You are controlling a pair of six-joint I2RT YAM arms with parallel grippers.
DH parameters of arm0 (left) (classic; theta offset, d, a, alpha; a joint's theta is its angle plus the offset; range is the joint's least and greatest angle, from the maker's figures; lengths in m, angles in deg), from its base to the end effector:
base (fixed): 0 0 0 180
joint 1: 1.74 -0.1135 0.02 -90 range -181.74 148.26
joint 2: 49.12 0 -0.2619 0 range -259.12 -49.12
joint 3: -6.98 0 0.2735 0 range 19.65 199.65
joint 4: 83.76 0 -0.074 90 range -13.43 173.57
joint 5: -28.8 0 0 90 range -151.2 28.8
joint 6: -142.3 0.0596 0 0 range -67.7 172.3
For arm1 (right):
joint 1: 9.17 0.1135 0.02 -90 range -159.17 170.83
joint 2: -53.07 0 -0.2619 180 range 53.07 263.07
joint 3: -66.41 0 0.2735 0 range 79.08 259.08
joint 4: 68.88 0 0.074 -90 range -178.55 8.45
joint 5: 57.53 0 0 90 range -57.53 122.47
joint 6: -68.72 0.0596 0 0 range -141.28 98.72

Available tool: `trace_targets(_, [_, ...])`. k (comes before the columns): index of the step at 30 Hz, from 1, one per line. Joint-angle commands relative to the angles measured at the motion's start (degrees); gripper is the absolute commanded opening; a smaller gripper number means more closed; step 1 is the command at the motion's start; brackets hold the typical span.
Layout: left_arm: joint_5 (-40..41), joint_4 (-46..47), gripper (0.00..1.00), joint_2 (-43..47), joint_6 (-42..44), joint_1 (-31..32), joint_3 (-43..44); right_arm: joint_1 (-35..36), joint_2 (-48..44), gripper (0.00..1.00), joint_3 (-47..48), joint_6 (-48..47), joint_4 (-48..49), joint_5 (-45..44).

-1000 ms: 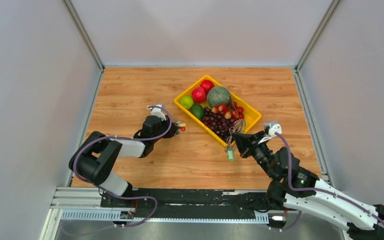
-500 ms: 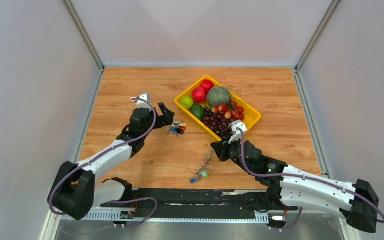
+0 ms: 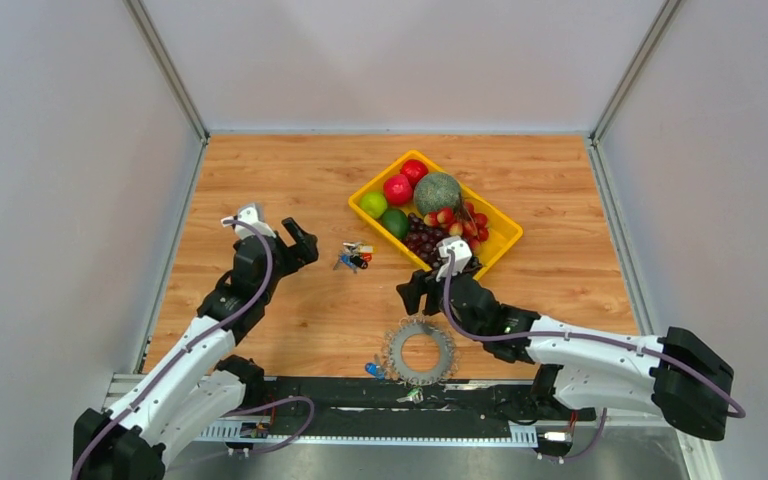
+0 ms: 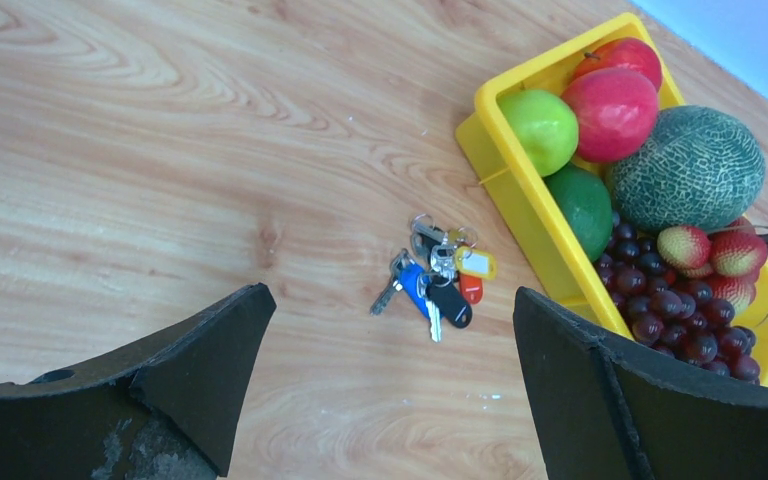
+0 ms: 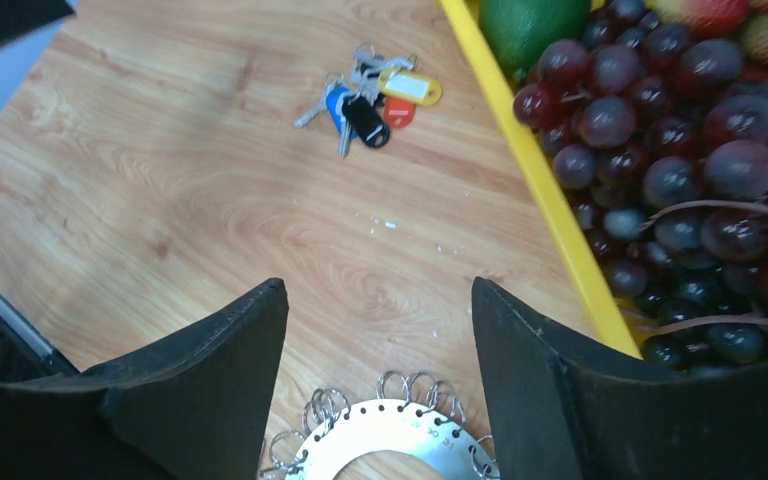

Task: Remove the keys from the keyring

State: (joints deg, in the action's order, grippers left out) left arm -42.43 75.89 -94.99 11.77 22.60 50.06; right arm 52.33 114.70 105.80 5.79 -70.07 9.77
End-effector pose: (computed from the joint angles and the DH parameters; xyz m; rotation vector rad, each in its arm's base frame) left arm 0.2181 -0.0776 0.2369 -0.4888 1.9144 -0.4214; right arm 0.1476 0.2237 0.1891 -0.3371 1.9706 0.6237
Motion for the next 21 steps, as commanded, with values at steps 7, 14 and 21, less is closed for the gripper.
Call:
trace_targets(7, [-2.09,-13.59,1.0,1.96,-2.37,-0.17,7.02,-0.77,-19.36,0.96,3.79,-5.12,-12.89,-11.89])
trace_targets(14, [7.55,-29.71,1.0,1.51,0.57,-0.17,23.68,-0.85,-31.84,0.97,17.11,-16.9,-23.11,-21.24])
trace_targets(21, [11.47,-28.53,1.0,5.31,2.11,-0.18,27.31,-0.83,-33.58,1.0,22.1,-24.94,-23.67,-28.05])
